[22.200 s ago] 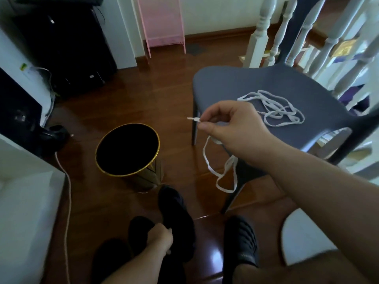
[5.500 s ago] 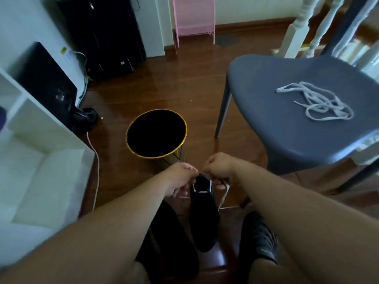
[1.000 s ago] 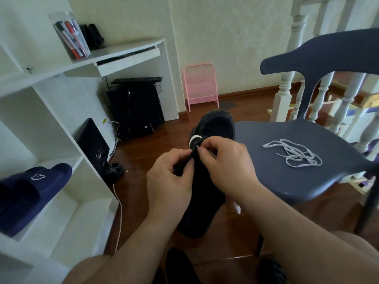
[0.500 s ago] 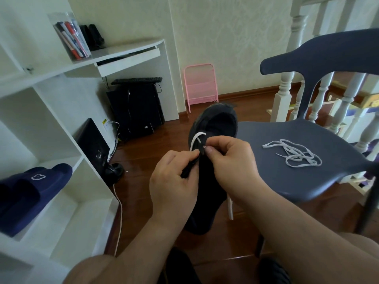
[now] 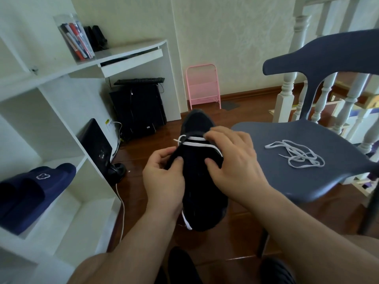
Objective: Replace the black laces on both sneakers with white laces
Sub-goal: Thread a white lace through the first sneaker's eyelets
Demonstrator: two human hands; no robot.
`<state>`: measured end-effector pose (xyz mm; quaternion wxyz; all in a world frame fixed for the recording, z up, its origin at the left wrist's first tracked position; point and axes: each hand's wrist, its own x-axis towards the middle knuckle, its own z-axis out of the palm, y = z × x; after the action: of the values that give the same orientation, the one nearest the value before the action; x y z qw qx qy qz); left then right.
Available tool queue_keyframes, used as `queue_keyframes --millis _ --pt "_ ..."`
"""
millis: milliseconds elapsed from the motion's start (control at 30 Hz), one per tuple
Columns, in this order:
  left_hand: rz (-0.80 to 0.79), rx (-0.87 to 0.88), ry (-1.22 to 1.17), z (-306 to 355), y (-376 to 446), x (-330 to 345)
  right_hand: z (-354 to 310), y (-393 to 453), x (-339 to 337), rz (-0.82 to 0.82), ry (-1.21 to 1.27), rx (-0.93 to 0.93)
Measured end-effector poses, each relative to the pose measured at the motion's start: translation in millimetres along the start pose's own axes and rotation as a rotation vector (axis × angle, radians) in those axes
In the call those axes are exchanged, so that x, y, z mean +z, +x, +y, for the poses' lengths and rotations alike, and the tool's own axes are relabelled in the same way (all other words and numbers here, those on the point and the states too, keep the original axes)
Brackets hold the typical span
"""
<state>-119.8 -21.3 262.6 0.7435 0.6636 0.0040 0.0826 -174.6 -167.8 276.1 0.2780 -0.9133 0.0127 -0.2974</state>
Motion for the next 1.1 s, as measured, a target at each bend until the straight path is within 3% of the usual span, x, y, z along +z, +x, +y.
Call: queue_keyframes --millis 100,200,333,467,600,667,733,833,900,933,1100 --pt "0.043 0.010 -0.077 -1 -1 3 -1 -1 5 -0.007 -0.106 0.165" --pt "-0.026 0.027 -0.079 -1 -7 4 9 5 2 -0.077 -0.019 0.341" --pt "-0.221 -0.207 -0.257 0 -12 7 19 5 2 0.067 -0.045 0.214" --pt "-0.096 -0.119 -0.067 -3 1 3 20 2 9 0.194 -0.109 0.003" --pt "-0.073 -0.038 0.054 -6 8 -5 22 4 14 0.248 -0.158 -0.112" --pt "-0.056 -0.021 0.103 -6 13 -8 28 6 11 0.240 -0.168 -0.079" --pt "0.060 -0.013 0.090 -2 27 -16 39 11 3 0.221 -0.133 0.043" --pt "0.224 -0.095 -0.159 9 49 -33 50 15 -6 0.202 -0.095 0.150" --pt "0.154 -0.129 -0.281 15 48 -34 49 13 -6 0.191 -0.093 0.141" --pt "0.102 -0.107 -0.233 17 43 -31 46 11 -4 0.181 -0.090 0.132" --pt "-0.251 0.195 0.354 15 12 -17 35 3 9 0.165 -0.074 0.092"
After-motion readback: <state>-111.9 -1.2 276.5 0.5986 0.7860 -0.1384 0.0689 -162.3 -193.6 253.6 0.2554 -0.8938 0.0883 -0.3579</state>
